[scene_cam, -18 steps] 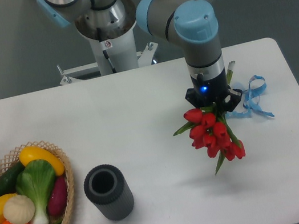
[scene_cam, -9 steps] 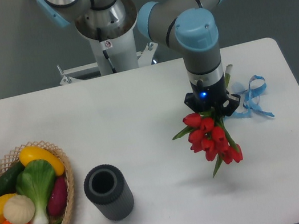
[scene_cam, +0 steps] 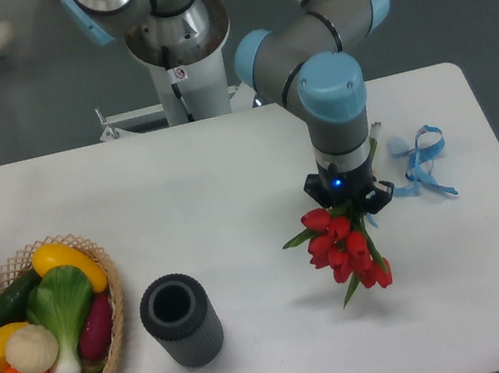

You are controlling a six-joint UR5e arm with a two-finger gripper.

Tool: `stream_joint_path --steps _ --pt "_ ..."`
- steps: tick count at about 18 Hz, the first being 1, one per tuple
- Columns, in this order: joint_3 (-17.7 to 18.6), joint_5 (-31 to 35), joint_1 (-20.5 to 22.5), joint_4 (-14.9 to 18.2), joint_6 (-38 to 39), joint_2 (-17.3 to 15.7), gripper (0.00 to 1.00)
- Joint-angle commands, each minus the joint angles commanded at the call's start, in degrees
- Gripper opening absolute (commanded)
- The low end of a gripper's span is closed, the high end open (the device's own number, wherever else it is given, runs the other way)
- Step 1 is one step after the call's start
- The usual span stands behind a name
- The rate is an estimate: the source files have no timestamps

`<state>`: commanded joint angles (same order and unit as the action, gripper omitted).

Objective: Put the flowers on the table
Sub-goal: 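Lay the tulips on the table and open the gripper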

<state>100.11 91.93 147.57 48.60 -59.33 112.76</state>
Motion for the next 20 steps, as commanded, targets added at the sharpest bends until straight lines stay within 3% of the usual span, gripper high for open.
stream_joint_path --steps 1,2,3,9,14,20 --pt "0.0 0.0 -0.1 0.0 0.1 0.3 0.62" --pt "0.1 0.0 -0.1 -0.1 0.2 0.4 0.91" --pt "0.1 0.0 -0.1 -0.3 0.2 0.4 1.00" --pt "0.1 0.0 -0.2 -0.4 0.2 0.2 1.00" --pt "0.2 1.5 -0.1 -4.7 0.0 -2.7 1.00" --pt "0.7 2.5 0.0 -4.8 -0.2 -4.0 1.00"
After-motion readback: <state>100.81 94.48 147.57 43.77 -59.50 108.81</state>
